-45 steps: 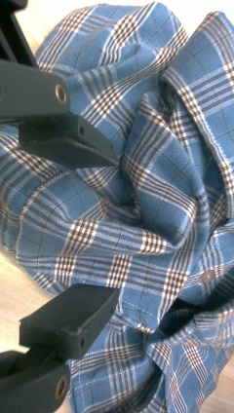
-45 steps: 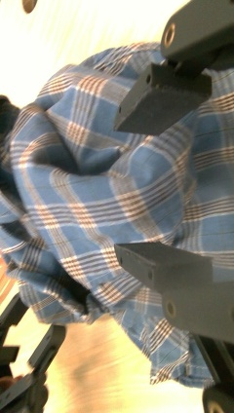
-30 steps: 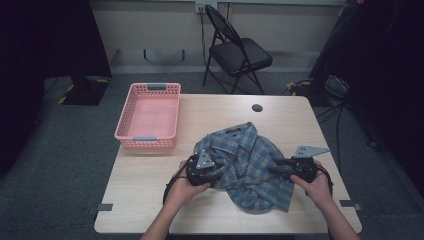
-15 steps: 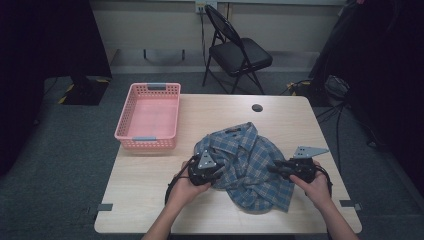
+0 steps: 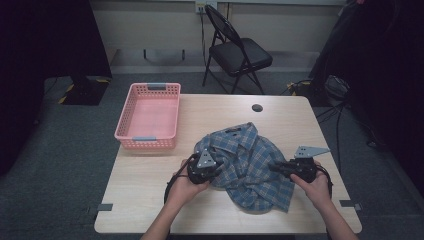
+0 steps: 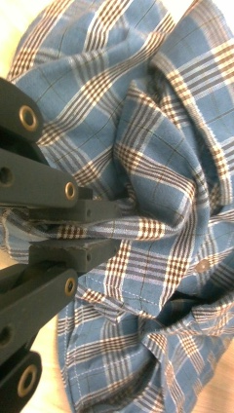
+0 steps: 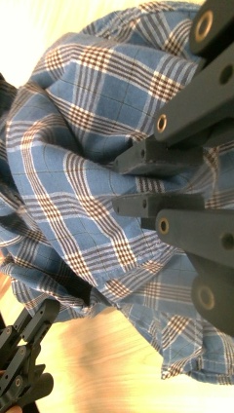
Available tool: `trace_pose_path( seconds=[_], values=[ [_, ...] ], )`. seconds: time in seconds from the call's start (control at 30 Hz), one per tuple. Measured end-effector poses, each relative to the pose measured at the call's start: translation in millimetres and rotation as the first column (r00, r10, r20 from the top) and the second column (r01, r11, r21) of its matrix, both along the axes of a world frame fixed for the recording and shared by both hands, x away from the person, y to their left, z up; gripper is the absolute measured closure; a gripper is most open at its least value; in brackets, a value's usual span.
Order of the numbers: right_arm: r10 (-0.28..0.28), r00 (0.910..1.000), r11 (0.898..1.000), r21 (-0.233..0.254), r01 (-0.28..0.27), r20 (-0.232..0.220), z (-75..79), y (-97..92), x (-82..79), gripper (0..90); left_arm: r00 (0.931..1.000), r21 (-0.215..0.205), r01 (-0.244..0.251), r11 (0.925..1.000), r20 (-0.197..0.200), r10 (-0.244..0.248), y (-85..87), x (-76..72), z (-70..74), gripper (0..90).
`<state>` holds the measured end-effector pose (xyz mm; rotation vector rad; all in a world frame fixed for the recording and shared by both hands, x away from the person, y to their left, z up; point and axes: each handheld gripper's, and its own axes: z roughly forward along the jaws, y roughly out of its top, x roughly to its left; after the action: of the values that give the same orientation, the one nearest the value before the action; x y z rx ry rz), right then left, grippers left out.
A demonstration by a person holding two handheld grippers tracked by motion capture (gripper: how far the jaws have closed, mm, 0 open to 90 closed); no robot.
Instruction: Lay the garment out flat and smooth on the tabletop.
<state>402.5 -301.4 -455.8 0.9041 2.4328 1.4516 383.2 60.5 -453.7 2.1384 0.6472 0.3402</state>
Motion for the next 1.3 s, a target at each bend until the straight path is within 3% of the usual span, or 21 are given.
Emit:
trace_pose_path(
  seconds=[0.3,0.7,1.3],
  values=[
    [-0.017,0.9998,0.999,0.037,0.017,0.011,6.2,-2.7,0.2,82.1,0.9987,-0.042,-0.012,0.9991,0.049,0.014,6.0,0.4,18.5,83.1],
    [-0.022,0.9997,0.997,0.075,0.021,0.014,15.9,-5.2,3.9,82.0,0.9947,-0.062,-0.019,0.9979,0.1,0.025,7.7,3.5,40.0,83.2],
    [-0.049,0.9982,0.994,0.1,0.045,0.034,39.5,-5.2,18.6,82.0,0.9886,-0.054,-0.027,0.9982,0.147,0.035,4.0,14.8,63.0,83.3]
  ],
)
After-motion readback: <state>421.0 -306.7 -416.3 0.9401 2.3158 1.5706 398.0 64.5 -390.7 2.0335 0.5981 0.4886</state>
